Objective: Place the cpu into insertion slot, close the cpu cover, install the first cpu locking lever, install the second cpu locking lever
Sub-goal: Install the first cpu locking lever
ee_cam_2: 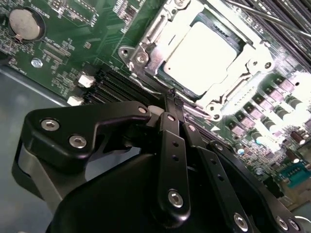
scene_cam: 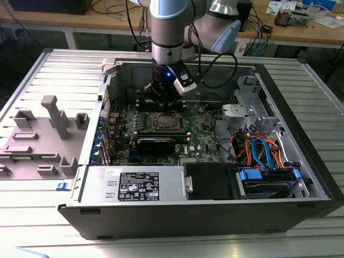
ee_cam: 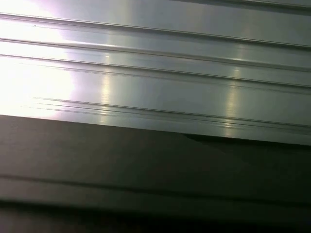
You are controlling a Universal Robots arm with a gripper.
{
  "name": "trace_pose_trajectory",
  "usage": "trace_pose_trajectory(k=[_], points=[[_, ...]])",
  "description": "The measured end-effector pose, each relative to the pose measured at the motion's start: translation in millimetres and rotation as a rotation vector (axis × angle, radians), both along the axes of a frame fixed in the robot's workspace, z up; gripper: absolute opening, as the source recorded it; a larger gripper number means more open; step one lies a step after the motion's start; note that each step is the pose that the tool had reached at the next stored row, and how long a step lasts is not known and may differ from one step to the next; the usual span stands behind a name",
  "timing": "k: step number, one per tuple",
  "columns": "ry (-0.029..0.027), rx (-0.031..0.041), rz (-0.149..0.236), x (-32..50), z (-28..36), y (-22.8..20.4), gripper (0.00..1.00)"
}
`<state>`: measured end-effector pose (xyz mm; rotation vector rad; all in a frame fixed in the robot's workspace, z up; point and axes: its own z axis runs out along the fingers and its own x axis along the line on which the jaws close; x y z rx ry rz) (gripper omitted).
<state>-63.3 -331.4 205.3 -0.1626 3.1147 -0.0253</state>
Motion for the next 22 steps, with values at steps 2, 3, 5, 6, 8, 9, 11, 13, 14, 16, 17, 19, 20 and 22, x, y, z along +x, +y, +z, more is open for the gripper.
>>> trace_pose_trajectory(k=[2,3,5,6,8,9,11,13,14,16,17,19,20,22], points=[[0.0002,0.0009,0.002,2.5,-0.5,0.0,0.11],[0.0005,0.0013,0.002,3.8,-0.8,0.0,0.11],[0.001,0.0025,0.005,9.1,-2.0,-0.1,0.11],[0.0001,0.0043,0.006,10.4,-2.8,0.2,0.11],[0.0016,0.0038,0.007,13.1,-3.3,0.0,0.11],[0.0016,0.0046,0.007,13.9,-3.4,-0.1,0.11],[0.0013,0.0105,0.009,14.8,-3.5,0.0,0.11],[0.0009,0.0199,0.01,14.8,-3.0,0.0,0.11],[0.0005,0.0231,0.01,14.9,-2.1,0.2,0.11],[0.0009,0.0241,0.01,14.9,2.7,0.2,0.11],[0.001,0.0247,0.01,14.8,7.3,0.1,0.11],[0.0011,0.0247,0.01,14.8,12.5,0.1,0.11],[0.0011,0.0248,0.01,14.8,14.8,0.0,0.11],[0.0011,0.0249,0.01,14.9,15.5,-2.4,0.11]])
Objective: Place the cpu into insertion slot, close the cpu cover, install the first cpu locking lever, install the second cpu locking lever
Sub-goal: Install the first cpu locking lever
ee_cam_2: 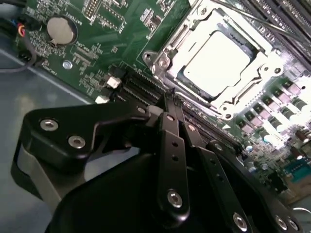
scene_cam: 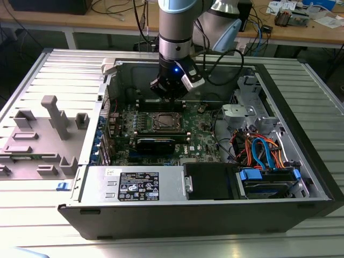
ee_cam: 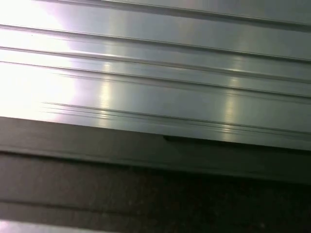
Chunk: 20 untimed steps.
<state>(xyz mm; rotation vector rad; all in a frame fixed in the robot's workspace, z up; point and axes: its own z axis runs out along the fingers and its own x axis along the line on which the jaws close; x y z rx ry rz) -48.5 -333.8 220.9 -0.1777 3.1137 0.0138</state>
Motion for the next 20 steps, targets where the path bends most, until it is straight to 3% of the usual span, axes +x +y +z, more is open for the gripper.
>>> trace_pose_trajectory(k=[4,10,13,14,17,20], points=[[0.0001,-0.0002,-0.001,-0.1,-0.4,-15.5,0.11],[0.0001,-0.0004,-0.001,-0.1,-1.0,-29.8,0.11],[0.0,-0.0015,-0.001,0.0,-1.4,-39.2,0.11],[0.0001,-0.0045,-0.001,0.0,-1.4,-42.4,0.11],[0.0002,-0.0315,-0.001,0.0,-0.4,-46.5,0.11],[0.0,-0.0341,-0.001,-0.1,6.5,-48.3,0.11]])
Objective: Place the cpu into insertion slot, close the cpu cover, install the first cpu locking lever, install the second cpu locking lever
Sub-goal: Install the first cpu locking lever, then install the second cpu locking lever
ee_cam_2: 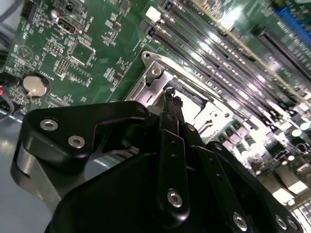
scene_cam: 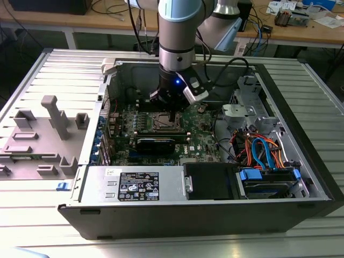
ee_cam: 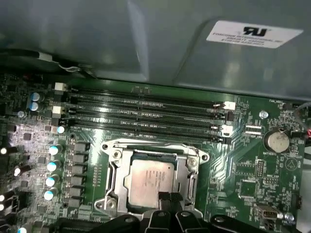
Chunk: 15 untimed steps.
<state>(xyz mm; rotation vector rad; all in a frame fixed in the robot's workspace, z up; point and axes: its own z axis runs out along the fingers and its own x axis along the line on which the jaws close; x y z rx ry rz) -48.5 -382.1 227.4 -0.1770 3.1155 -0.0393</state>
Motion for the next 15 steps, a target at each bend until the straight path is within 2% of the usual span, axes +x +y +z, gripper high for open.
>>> trace_pose_trajectory(k=[2,3,14,15], points=[[-0.0001,0.0001,0.0,0.0,8.7,-0.1,0.11],[-0.0001,0.0001,0.0,0.0,10.4,-0.1,0.11],[0.0001,0.0025,0.0,0.2,11.6,-1.0,0.11],[-0.0001,0.0312,0.0,0.1,11.5,-5.1,0.11]])
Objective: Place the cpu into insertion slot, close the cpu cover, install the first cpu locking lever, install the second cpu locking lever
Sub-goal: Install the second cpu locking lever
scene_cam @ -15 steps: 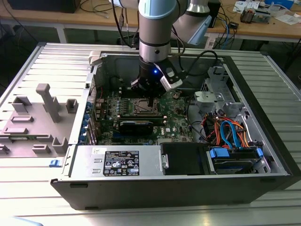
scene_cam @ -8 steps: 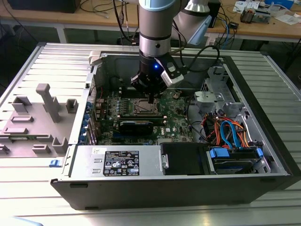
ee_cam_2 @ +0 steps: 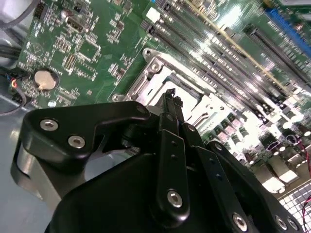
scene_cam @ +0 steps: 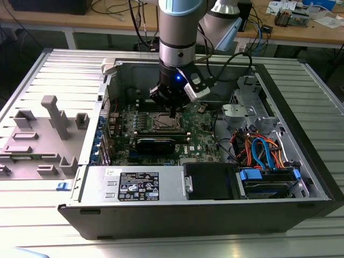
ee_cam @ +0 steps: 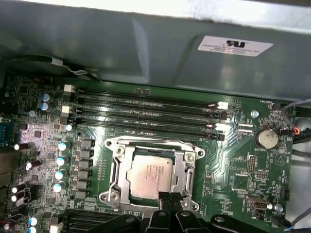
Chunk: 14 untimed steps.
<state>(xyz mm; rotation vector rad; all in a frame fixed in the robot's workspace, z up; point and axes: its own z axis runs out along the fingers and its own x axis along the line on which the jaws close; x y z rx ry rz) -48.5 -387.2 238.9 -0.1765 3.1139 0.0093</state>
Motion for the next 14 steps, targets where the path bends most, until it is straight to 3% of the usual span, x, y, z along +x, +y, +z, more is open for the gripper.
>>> trace_pose_trajectory(k=[1,3,6,8,9,11,13,14], points=[[0.0,0.0398,0.0,0.0,0.0,-2.9,0.11],[0.0,0.0819,0.0,0.0,0.0,-6.7,0.11],[0.0,0.1153,0.0,0.0,-0.1,-14.7,0.11],[0.0,0.1212,0.0,0.0,-0.1,-20.2,0.11],[0.0,0.1244,0.0,0.0,-0.1,-26.8,0.11],[0.0,0.1284,0.0,0.0,-0.2,-34.7,0.11],[0.0,0.1344,0.0,0.0,-0.5,-48.2,0.11],[0.0001,0.137,0.0,0.0,-0.7,-52.9,0.11]])
